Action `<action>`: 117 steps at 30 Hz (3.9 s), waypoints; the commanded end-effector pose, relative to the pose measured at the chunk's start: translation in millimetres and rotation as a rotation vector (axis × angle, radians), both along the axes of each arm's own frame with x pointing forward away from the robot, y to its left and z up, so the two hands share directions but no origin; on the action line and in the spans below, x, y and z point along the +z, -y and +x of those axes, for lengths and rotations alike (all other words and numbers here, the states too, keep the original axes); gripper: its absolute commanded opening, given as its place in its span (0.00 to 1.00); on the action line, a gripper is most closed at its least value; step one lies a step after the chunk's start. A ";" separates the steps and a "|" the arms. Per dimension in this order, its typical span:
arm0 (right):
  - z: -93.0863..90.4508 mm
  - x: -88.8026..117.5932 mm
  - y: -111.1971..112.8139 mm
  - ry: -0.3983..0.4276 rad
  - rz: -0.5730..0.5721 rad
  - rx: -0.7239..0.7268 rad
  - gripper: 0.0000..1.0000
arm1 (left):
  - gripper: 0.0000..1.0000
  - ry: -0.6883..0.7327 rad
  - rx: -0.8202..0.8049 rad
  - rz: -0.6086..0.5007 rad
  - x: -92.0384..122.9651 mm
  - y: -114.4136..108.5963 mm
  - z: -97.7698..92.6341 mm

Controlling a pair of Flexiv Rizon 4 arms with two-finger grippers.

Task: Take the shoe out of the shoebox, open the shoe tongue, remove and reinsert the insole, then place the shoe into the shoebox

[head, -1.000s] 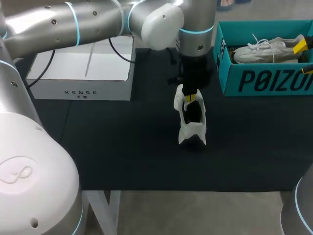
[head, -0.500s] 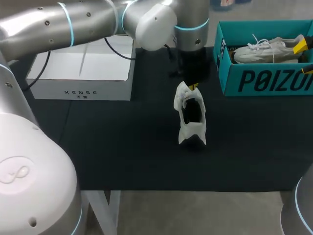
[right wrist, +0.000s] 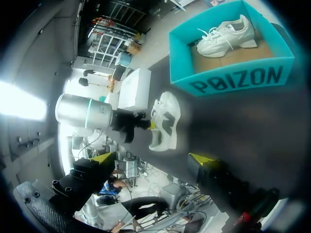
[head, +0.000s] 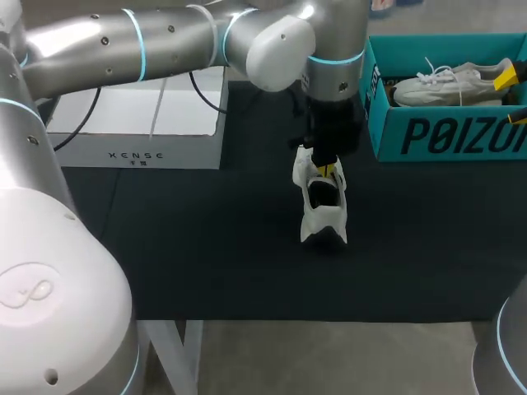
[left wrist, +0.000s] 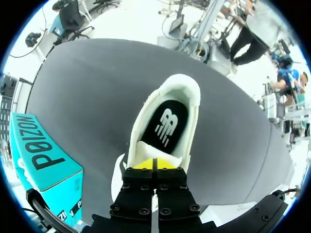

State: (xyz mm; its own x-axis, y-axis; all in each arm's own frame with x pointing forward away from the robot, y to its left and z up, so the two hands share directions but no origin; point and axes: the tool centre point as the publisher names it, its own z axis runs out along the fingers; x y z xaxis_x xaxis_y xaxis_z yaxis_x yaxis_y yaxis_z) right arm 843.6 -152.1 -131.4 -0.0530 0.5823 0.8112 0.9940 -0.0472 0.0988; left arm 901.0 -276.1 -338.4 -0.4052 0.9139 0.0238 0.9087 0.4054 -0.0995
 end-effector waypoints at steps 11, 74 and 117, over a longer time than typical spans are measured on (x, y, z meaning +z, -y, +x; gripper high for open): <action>0.2 0.3 -0.1 -0.002 -0.003 0.000 1.00 | 0.00 -0.084 0.366 -0.136 33.2 -1.9 -0.5; 0.2 0.3 -0.1 -0.002 -0.003 0.000 1.00 | 0.70 0.065 1.140 -0.103 45.5 1.3 -113.1; 0.2 0.3 -0.1 -0.002 -0.003 0.000 1.00 | 0.00 -0.047 0.742 -0.023 14.4 -33.9 -125.8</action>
